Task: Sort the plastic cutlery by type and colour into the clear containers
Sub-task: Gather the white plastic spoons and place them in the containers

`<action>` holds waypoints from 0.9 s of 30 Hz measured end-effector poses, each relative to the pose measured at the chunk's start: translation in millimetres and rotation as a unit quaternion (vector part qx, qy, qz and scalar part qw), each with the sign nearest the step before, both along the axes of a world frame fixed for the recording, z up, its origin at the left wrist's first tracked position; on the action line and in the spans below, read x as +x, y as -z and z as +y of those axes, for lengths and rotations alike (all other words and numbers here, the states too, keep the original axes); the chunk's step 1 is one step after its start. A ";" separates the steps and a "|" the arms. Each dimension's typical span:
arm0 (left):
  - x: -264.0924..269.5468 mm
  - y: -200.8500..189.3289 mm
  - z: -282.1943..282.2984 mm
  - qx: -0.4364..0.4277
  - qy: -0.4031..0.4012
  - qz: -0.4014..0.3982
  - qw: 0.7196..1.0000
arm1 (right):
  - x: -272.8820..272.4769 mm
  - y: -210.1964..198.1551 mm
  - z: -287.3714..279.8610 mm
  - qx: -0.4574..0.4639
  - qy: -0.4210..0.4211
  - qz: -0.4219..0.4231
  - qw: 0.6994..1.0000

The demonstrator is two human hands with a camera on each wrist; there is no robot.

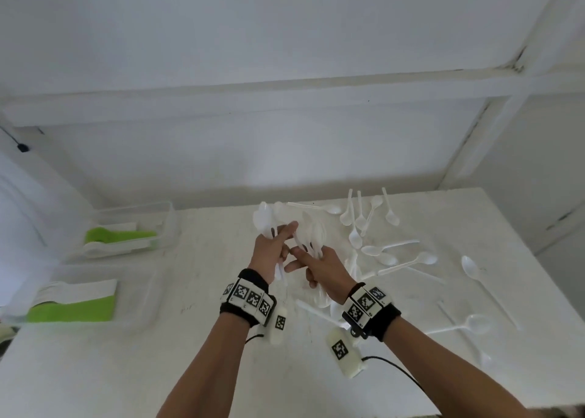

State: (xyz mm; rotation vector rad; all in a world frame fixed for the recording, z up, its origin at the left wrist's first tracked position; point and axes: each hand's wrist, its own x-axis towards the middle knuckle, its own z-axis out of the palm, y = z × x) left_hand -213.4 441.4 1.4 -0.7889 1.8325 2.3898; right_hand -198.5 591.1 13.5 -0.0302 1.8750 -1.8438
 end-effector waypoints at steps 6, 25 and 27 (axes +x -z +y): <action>-32.2 6.2 -2.3 0.029 0.127 -0.003 0.991 | -13.2 0.3 30.3 0.045 0.024 -0.037 0.998; -138.1 50.8 32.9 -0.587 0.194 -0.023 0.786 | -195.2 30.7 74.3 0.530 0.029 0.100 0.841; -133.5 58.3 30.8 -0.586 0.182 -0.024 0.790 | -190.7 35.0 76.7 0.527 0.011 0.093 0.844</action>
